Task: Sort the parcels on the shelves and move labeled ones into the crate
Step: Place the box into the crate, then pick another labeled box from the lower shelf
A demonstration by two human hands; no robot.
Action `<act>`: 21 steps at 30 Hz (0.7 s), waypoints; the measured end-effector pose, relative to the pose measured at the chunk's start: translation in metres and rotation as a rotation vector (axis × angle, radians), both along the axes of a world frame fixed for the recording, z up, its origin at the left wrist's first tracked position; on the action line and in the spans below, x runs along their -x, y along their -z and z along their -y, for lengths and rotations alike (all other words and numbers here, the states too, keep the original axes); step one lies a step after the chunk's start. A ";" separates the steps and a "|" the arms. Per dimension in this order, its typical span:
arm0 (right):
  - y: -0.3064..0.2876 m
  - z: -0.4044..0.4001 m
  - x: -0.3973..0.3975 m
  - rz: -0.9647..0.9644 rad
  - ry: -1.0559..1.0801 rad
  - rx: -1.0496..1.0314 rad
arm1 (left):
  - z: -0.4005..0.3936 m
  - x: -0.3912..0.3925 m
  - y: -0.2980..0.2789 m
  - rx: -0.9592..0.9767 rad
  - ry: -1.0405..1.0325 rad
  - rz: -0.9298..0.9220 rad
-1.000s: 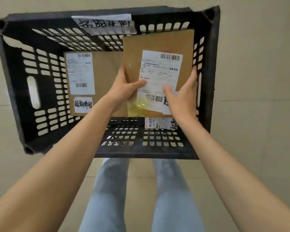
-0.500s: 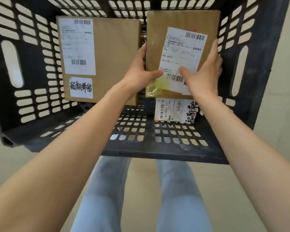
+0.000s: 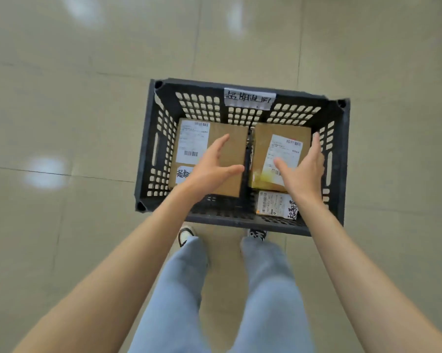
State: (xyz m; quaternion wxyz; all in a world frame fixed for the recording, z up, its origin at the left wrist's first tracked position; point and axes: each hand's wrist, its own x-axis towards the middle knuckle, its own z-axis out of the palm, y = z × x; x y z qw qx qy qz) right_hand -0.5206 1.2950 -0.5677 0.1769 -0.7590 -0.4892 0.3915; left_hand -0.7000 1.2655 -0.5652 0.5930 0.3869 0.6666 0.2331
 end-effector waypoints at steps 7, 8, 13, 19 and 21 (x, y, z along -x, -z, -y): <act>-0.113 0.031 0.074 -0.161 -0.337 -0.055 | 0.083 0.042 -0.128 -0.155 -0.307 -0.038; -0.123 0.036 0.088 -0.178 -0.427 -0.065 | 0.101 0.047 -0.139 -0.178 -0.391 -0.043; -0.156 0.084 0.160 -0.211 -0.903 -0.042 | 0.215 0.061 -0.176 -0.199 -0.881 -0.172; -0.188 0.241 0.236 -0.322 -1.450 0.026 | 0.404 0.052 -0.216 -0.199 -1.471 -0.346; -0.201 0.306 0.245 -0.356 -1.614 0.062 | 0.468 0.036 -0.227 -0.187 -1.624 -0.401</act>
